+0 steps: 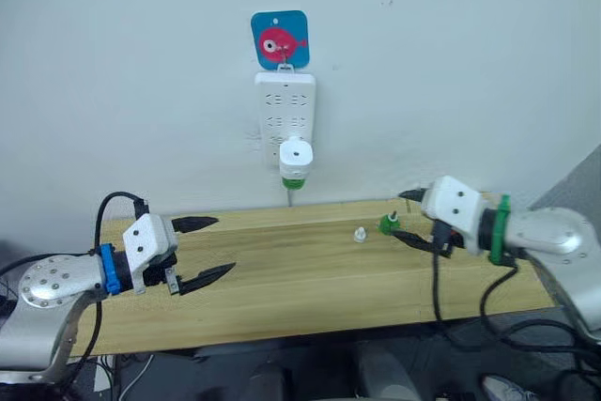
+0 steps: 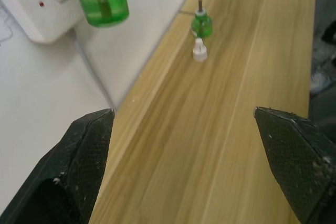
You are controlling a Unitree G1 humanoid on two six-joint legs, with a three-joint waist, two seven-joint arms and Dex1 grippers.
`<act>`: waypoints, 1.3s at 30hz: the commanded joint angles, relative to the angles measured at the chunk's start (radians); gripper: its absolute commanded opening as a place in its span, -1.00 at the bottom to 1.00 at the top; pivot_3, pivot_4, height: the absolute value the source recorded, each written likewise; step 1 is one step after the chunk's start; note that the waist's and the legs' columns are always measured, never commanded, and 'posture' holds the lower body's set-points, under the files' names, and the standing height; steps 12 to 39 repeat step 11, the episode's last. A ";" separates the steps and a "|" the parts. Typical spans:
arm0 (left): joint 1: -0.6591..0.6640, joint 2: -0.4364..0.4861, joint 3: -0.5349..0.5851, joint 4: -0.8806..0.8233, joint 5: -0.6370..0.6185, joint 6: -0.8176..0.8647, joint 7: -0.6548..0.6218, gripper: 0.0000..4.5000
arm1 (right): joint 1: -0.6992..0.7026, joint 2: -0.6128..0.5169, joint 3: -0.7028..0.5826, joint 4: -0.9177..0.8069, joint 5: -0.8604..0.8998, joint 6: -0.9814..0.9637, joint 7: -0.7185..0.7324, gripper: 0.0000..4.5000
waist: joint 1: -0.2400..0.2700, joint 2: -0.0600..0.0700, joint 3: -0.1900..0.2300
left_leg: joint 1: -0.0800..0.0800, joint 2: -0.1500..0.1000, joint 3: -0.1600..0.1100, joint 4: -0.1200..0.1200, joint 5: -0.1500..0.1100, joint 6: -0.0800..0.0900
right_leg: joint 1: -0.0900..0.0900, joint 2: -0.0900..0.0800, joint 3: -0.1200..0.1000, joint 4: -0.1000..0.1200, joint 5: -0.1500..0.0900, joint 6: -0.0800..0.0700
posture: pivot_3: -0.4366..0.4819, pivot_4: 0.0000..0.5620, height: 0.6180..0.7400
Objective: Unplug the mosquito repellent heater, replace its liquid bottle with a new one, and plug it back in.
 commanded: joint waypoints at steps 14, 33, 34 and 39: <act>0.018 0.019 0.004 -0.031 0.104 0.011 0.051 1.00 | 0.214 -0.122 -0.253 0.090 0.066 -0.234 0.160 0.99 | 0.022 -0.002 -0.001 | 0.001 0.001 0.001 0.001 0.000 0.000 | 0.001 0.000 0.001 0.001 0.001 -0.001 | -0.22 -0.73 0.84; 0.018 0.019 0.004 -0.031 0.104 0.011 0.051 1.00 | 0.214 -0.122 -0.253 0.090 0.066 -0.234 0.160 0.99 | 0.022 -0.002 -0.001 | 0.001 0.001 0.001 0.001 0.000 0.000 | 0.001 0.000 0.001 0.001 0.001 -0.001 | -0.22 -0.73 0.84; 0.018 0.019 0.004 -0.031 0.104 0.011 0.051 1.00 | 0.214 -0.122 -0.253 0.090 0.066 -0.234 0.160 0.99 | 0.022 -0.002 -0.001 | 0.001 0.001 0.001 0.001 0.000 0.000 | 0.001 0.000 0.001 0.001 0.001 -0.001 | -0.22 -0.73 0.84; 0.018 0.019 0.004 -0.031 0.104 0.011 0.051 1.00 | 0.214 -0.122 -0.253 0.090 0.066 -0.234 0.160 0.99 | 0.022 -0.002 -0.001 | 0.001 0.001 0.001 0.001 0.000 0.000 | 0.001 0.000 0.001 0.001 0.001 -0.001 | -0.22 -0.73 0.84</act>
